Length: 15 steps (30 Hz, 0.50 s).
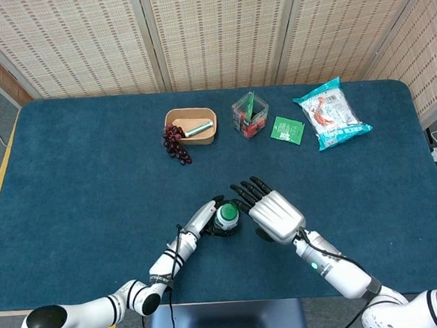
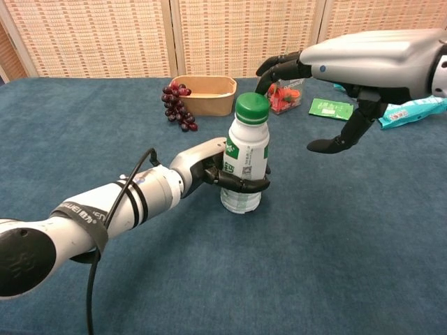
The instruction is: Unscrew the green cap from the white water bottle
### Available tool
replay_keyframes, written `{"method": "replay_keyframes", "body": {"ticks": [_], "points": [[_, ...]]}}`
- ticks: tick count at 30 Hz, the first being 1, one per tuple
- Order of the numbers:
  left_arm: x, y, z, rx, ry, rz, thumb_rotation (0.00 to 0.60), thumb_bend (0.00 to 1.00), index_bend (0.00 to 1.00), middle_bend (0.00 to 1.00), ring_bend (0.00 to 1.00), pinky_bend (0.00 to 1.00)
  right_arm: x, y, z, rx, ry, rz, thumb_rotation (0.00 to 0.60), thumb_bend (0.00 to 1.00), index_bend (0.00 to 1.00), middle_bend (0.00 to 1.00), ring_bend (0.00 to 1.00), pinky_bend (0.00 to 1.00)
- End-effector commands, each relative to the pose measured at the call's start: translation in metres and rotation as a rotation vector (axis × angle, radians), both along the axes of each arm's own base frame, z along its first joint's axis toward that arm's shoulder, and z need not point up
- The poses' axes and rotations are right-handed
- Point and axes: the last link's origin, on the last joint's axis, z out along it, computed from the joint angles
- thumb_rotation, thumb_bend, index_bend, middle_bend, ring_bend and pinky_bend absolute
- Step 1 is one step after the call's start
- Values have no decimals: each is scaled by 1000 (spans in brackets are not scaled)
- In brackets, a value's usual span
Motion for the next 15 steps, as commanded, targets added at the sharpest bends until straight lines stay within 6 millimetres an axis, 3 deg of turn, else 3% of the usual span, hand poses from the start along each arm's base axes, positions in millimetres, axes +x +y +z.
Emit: {"method": "replay_keyframes", "body": {"ticks": [1, 15], "points": [[0, 0, 0, -16, 4, 2, 600, 1000, 732, 899, 406, 0, 3, 2, -1, 4, 0, 10, 600, 224, 177, 0, 0, 0], [3, -2, 0, -73, 56, -33, 600, 1000, 737, 912, 428, 0, 17, 16, -8, 30, 18, 70, 600, 224, 178, 0, 0, 0]]}}
